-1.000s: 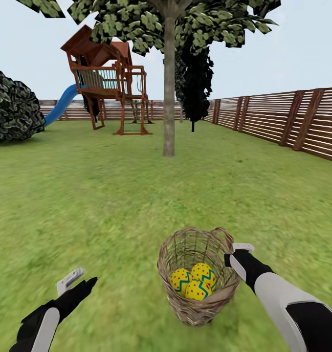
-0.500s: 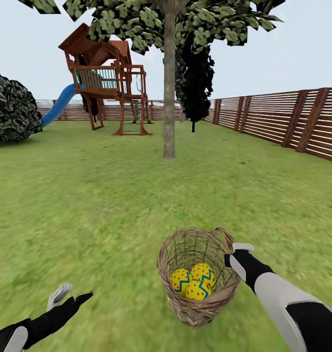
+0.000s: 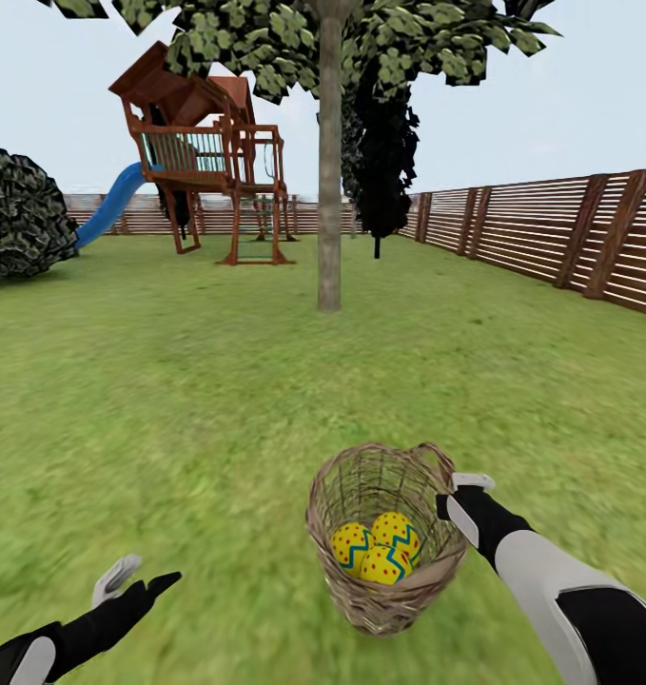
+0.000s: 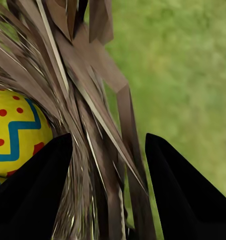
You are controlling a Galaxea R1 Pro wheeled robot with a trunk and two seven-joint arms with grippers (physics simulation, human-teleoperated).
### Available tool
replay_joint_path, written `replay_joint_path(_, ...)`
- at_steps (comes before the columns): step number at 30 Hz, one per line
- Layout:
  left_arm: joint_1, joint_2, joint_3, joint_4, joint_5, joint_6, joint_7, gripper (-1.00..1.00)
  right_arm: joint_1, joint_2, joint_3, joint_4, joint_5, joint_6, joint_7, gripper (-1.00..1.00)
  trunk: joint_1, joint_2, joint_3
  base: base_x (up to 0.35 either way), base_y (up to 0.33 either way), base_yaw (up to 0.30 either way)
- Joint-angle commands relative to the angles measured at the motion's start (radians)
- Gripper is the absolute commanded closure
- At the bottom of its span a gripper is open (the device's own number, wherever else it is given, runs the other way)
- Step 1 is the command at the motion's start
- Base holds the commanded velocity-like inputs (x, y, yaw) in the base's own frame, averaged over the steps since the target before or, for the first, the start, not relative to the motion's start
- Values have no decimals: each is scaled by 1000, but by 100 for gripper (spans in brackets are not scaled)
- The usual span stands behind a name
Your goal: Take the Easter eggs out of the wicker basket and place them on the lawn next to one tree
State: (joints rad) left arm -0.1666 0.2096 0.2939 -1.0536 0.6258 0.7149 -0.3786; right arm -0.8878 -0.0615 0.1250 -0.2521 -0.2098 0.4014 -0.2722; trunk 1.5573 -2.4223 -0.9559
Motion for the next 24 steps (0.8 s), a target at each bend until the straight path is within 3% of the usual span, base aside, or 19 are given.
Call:
replay_joint_path(1, -1, -1, 2, 0, 3, 8, -2, -100, -1, 0, 7, -3, -11, 5, -5, 100, 0, 0, -1, 334, 0, 0)
replay_joint_path(24, -1, -6, -1, 0, 2, 6, 0, -100, 0, 0, 7, -3, 3, 4, -5, 100, 0, 0, -1, 334, 0, 0)
